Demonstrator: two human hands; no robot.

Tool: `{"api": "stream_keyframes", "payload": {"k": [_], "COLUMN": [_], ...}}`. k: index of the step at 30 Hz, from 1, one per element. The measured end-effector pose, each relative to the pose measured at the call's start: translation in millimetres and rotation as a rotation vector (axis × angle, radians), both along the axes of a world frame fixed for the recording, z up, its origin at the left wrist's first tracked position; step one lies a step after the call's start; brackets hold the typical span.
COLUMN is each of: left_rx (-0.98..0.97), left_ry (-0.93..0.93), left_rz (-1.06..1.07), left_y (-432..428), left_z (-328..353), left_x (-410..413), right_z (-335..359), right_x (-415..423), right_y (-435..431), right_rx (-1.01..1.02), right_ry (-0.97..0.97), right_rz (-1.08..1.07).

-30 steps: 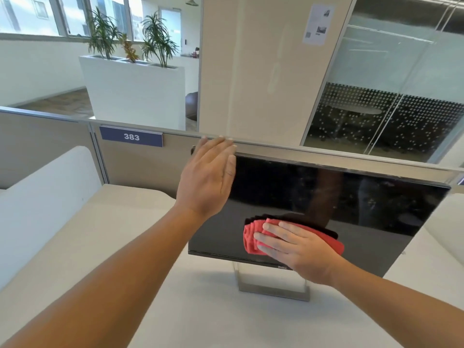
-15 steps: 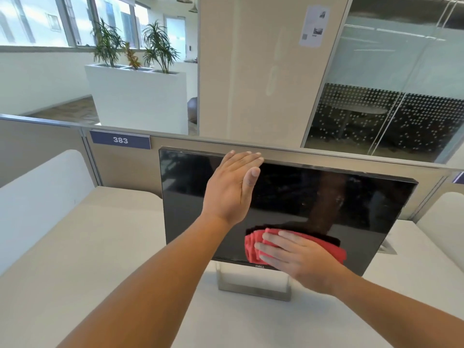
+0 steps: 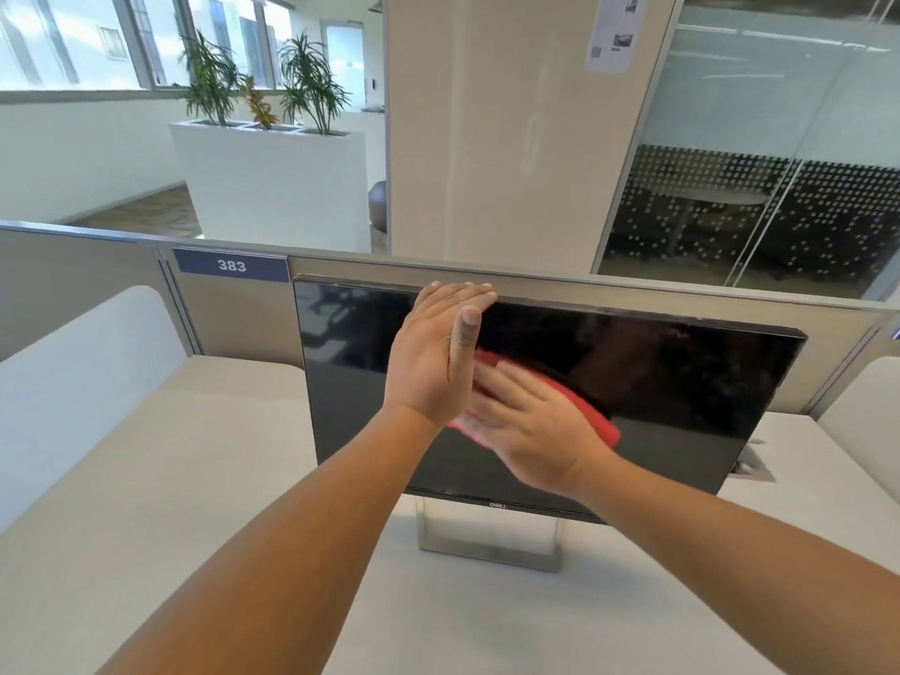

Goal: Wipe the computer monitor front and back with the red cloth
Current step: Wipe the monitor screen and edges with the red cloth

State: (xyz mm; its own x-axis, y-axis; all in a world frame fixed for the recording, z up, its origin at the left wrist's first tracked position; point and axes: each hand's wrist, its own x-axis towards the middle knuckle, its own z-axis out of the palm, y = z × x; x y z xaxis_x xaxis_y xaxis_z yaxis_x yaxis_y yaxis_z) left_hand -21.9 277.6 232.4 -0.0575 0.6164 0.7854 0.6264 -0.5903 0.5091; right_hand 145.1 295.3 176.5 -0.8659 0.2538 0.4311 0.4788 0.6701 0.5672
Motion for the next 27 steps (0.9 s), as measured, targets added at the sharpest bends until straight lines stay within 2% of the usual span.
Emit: {"api": "stream_keyframes", "payload": {"k": [2,4,8,11,13,16,19,22,27], "left_rx": [-0.009,0.001,0.007,0.005,0.031,0.059,0.06,0.069,0.062], "left_ry": [-0.005,-0.007,-0.003,-0.016,-0.015,-0.001,0.01,0.044,-0.017], "left_rz": [0.006,-0.004,0.006,0.021,0.025,0.036,0.046,0.073,0.037], "left_y": [-2,-4,-3,0,2,4,5,3,6], "left_z": [0,-1,-3,-4,-5,-7,-6,-6,-8], "left_x": [1,1,1,2,2,2,2,1,2], "right_z": [-28,-53,-75,-57,-28,18,33,9,-60], "right_x": [5,24,80,101,97,74,40,16,-36], "right_y": [-5,-11,-14,-11,-7,3,6,5,-9], "right_rx": [-0.062,-0.039,0.05,0.044,0.026,0.109,0.124,0.088,-0.115], "right_ry": [-0.194,-0.346,-0.476,-0.411,-0.237,0.101,0.252,0.175,-0.162], "right_rz": [0.007,-0.012,-0.014,-0.018,-0.038,-0.072,-0.051,-0.019,0.024]}}
